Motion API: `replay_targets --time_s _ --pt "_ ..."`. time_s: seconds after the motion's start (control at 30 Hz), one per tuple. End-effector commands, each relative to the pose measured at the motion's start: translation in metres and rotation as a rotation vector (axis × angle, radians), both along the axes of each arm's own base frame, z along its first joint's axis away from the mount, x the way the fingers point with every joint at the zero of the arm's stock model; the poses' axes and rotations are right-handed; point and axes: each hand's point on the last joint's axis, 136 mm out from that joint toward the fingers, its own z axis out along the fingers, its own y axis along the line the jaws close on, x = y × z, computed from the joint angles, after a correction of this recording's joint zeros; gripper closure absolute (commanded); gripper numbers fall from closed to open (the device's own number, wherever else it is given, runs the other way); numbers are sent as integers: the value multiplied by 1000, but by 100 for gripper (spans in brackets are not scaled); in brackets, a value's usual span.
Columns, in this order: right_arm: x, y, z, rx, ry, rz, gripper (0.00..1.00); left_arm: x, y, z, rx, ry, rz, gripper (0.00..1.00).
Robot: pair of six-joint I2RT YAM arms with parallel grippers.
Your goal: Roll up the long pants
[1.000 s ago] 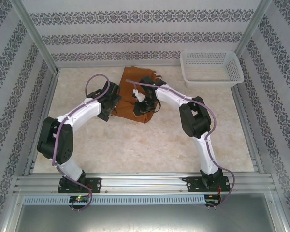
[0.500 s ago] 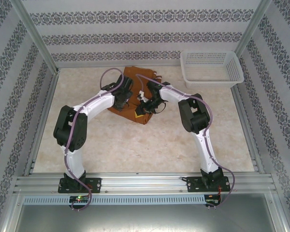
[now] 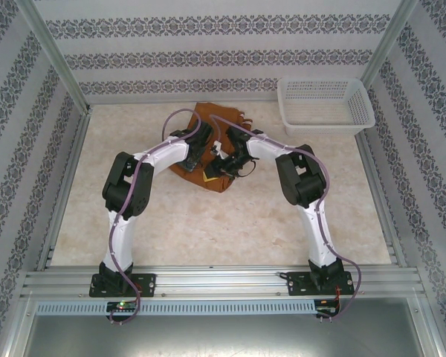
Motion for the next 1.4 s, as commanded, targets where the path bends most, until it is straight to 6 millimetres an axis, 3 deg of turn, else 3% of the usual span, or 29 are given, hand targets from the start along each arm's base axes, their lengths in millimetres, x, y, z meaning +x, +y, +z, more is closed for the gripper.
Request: replay_targets --time_s 0.0,0.23,0.33,0.4,0.57,0.73,0.9,1.03,1.07,1.1,1.13,1.37 --pt "-15 -44 -20 -290 -45 -38 35 -37 43 -51 141 173 72 100" --pt "-24 -82 34 -683 -533 30 34 -36 37 -50 115 177 55 100" --pt "-32 -80 54 -864 -794 116 34 -34 33 -50 96 173 51 100" --pt "-39 -68 59 -939 -949 186 33 -33 31 -50 85 171 46 100" --pt "-36 -40 46 -1120 -1203 379 29 -32 27 -49 69 171 33 100" --pt "-4 -29 34 -1255 -1375 464 22 -32 27 -47 66 169 21 100" --pt "29 -22 20 -1288 -1432 510 23 -32 24 -44 52 162 0 100" --pt "52 -23 3 -1279 -1425 567 41 -33 21 -40 21 145 -8 100" --pt "55 -25 -2 -1258 -1392 583 55 -34 20 -39 15 140 -13 100" --pt "56 -27 -6 -1229 -1351 582 82 -35 20 -37 10 133 -15 100" --pt "56 -28 -7 -1195 -1328 569 100 -35 21 -35 10 129 -15 100" --pt "43 -30 -1 -1054 -1242 527 100 -28 27 -2 -13 33 0 99"
